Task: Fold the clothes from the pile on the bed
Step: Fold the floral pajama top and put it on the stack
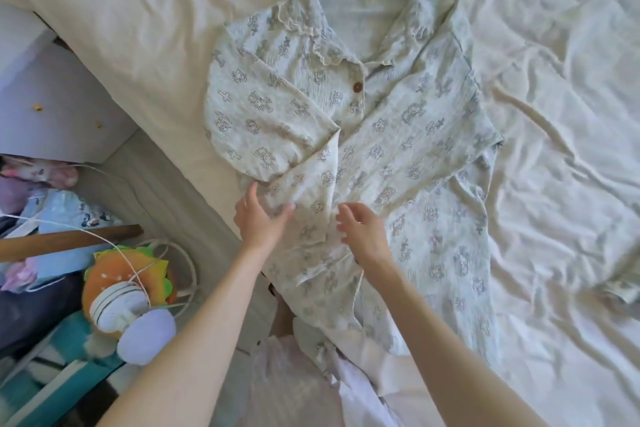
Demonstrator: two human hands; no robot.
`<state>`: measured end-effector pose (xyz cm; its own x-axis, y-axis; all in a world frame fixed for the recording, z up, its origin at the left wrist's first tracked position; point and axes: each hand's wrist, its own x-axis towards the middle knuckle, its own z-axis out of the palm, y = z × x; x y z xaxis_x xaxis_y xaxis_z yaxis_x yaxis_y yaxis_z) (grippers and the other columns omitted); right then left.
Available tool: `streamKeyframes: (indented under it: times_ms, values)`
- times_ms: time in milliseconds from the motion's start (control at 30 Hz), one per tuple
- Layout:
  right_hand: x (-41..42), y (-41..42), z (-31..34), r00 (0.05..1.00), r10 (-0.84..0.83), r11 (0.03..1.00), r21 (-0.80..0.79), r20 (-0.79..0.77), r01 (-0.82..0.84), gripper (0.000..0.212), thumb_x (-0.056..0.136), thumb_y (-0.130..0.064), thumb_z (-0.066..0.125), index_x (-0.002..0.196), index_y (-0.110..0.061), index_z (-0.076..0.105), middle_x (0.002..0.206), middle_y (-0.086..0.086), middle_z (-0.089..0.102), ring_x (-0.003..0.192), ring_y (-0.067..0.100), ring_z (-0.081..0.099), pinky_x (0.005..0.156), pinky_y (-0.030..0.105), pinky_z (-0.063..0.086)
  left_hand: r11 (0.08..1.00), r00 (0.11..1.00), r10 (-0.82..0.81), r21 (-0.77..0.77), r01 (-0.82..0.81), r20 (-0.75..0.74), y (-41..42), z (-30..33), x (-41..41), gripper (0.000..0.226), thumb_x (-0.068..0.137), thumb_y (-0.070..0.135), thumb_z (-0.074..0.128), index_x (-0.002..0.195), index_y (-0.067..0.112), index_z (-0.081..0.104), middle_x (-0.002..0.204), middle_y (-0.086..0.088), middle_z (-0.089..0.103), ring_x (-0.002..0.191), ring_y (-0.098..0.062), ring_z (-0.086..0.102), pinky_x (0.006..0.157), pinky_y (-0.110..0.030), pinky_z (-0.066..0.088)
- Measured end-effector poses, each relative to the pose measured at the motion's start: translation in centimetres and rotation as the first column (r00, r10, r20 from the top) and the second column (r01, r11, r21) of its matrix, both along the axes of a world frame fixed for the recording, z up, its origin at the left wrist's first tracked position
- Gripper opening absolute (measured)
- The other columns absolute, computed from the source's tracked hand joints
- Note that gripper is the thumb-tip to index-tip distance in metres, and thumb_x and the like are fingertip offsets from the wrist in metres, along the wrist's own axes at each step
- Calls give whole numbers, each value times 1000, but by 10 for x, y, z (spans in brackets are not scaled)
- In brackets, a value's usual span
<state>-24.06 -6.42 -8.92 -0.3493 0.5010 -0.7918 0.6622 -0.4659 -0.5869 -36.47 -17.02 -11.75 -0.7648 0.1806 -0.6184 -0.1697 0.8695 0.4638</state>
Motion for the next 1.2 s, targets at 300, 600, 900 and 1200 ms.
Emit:
streamKeyframes:
  times_ms: [300, 600, 900, 1200]
  values:
    - [90, 25, 10, 852, -498, 843, -323, -163, 431, 50, 84, -55, 47, 113, -17, 61, 106, 4, 70, 98, 19, 67, 81, 34, 53, 722, 837, -517, 435, 539, -178, 53, 78, 56, 21, 87, 35, 57, 107, 32, 54, 96, 23, 54, 91, 10, 55, 75, -4, 44]
    - [85, 47, -8, 918, -385, 885, -243, 99, 397, 52, 86, -42, 65, 118, -2, 56, 106, 22, 61, 98, 28, 63, 85, 42, 55, 537, 524, -831, -20, 844, -186, 25, 25, 79, 55, 94, 15, 53, 144, 17, 33, 153, 0, 25, 142, -13, 16, 111, -19, 1]
    - [91, 48, 8, 869, -494, 869, 6, -15, 494, 2, 92, -13, 51, 93, -12, 53, 84, 5, 52, 76, 20, 51, 67, 39, 52, 455, 388, -875, -220, 863, -290, 21, 28, 107, 70, 88, 18, 62, 148, 23, 26, 156, -13, 19, 144, -35, 11, 113, -51, 3]
    - [162, 47, -11, 810, -563, 824, 188, 163, 535, 16, 96, -20, 50, 93, -4, 52, 84, 15, 61, 63, 24, 59, 55, 36, 55, 451, 432, -871, -32, 892, -233, 23, 21, 132, 55, 96, 10, 43, 147, 25, 28, 157, -1, 14, 145, -18, 10, 117, -31, 16]
